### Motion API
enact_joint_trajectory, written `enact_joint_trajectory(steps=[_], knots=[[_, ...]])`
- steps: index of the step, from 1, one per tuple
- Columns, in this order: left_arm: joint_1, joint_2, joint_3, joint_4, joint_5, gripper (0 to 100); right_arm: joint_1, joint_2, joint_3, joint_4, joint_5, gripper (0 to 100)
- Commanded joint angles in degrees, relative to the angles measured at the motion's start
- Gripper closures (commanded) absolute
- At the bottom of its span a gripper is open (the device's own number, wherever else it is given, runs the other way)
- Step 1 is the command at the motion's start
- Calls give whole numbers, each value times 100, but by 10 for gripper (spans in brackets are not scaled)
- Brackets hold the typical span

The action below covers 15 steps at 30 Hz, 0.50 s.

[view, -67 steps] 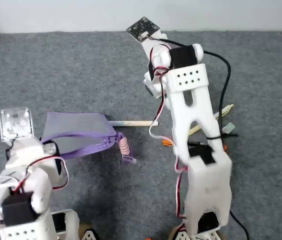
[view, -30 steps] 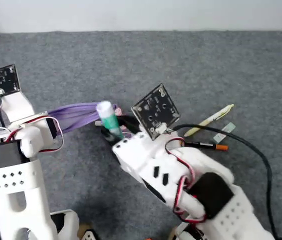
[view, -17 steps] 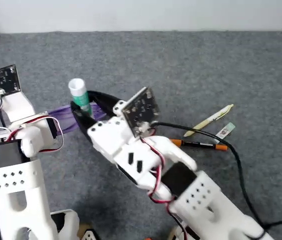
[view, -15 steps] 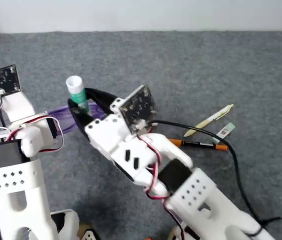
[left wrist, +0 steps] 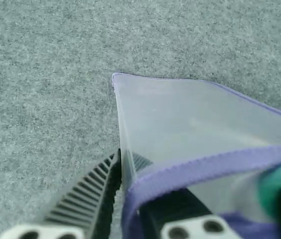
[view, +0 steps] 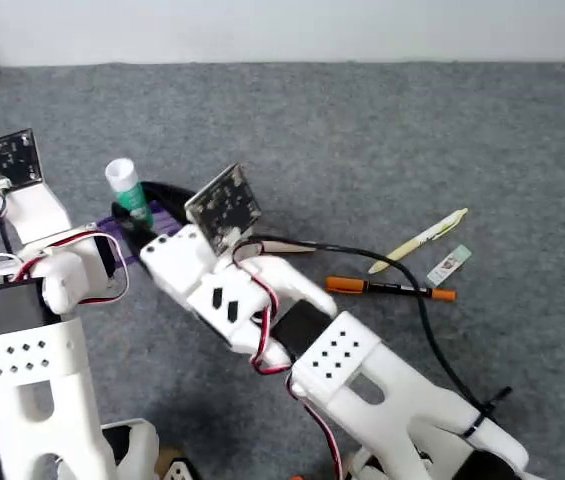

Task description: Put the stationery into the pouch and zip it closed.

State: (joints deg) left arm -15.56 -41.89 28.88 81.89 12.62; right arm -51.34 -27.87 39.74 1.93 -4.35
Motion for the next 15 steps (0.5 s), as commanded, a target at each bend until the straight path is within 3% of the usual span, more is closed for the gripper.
enact_joint_trajectory(steps=[1,10,15], knots=[[26,18,-268,26,62,987,-57,84,62,-558,53,990],[26,18,-277,105,62,987,-48,-523,993,-664,105,987],[26,18,-277,105,62,987,-84,-1121,1169,409,316,911]])
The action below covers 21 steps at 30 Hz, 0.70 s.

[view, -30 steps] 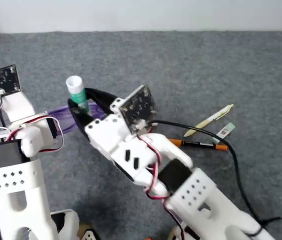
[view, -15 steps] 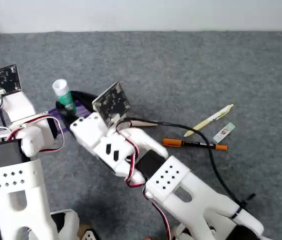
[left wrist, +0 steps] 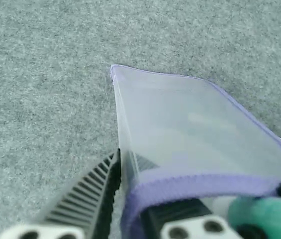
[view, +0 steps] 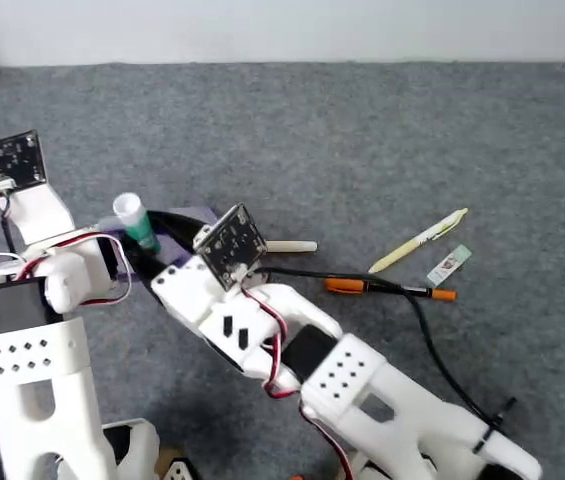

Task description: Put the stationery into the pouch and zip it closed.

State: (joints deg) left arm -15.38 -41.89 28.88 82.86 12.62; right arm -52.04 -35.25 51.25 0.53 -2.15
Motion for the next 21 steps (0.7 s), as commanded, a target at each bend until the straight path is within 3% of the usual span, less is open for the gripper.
enact_joint_trajectory(steps=[1,5,16,21], knots=[[9,18,-277,9,62,987,-13,-488,18,752,97,884],[9,18,-277,9,62,987,-13,-796,18,1200,97,824],[18,18,-268,9,62,987,31,-1226,9,1279,141,890],[9,18,-268,9,62,987,778,-1516,-448,2149,97,894]])
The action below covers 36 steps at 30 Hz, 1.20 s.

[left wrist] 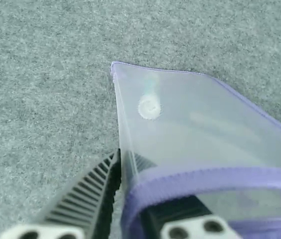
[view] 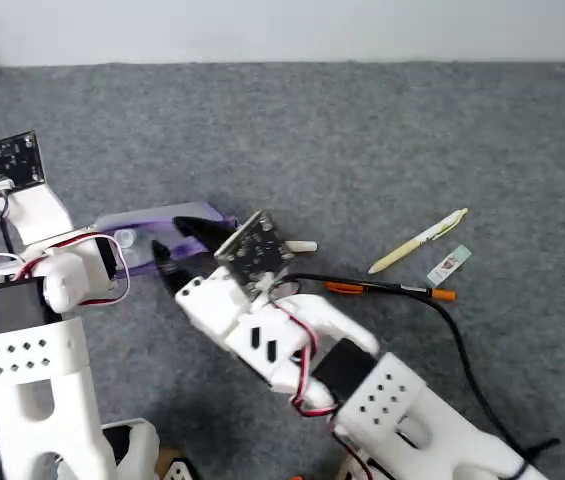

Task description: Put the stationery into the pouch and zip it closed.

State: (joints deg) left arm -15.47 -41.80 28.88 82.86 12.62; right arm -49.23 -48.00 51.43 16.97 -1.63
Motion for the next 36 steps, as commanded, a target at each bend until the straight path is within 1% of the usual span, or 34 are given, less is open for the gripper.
enact_joint_trajectory(steps=[1,5,8,11,13,16,20,22,25,28,32,36], knots=[[18,9,-268,9,62,987,752,-233,-651,813,-44,894],[18,0,-277,9,62,987,1692,303,-1442,2211,-721,894],[-26,0,-286,53,62,987,2141,1015,-2040,2949,-791,893],[-26,0,-374,334,62,987,2352,1807,-2620,3442,-765,890],[-26,0,-479,527,62,987,2378,2378,-3015,3732,-475,890],[-26,0,-611,721,44,987,2378,3204,-3596,4084,220,890],[-26,0,-629,774,35,987,2360,4277,-4440,4435,1037,889],[-26,0,-629,774,35,987,2343,4813,-4879,4708,1451,865],[-26,0,-629,756,35,987,2255,5596,-5565,5235,1943,782],[-26,0,-629,747,35,987,2220,6299,-6215,5675,2242,722],[-26,0,-629,774,53,987,2114,7152,-6936,5815,2444,718],[-26,0,-629,774,53,987,1938,7820,-7358,5815,2664,718]])
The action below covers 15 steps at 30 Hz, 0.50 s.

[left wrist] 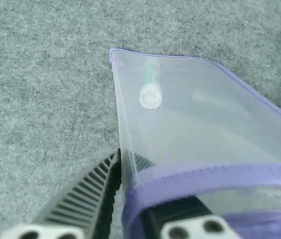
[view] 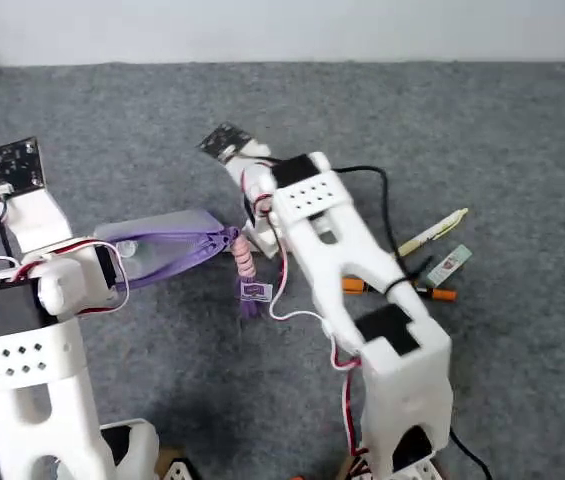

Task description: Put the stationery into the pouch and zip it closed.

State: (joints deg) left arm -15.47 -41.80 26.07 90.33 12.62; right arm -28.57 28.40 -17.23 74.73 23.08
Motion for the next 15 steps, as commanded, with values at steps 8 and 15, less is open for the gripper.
enact_joint_trajectory(steps=[8,15], knots=[[-26,0,-347,18,53,987,-22,1209,-985,-13,202,718],[-26,0,-347,0,53,987,497,1367,-985,40,193,911]])
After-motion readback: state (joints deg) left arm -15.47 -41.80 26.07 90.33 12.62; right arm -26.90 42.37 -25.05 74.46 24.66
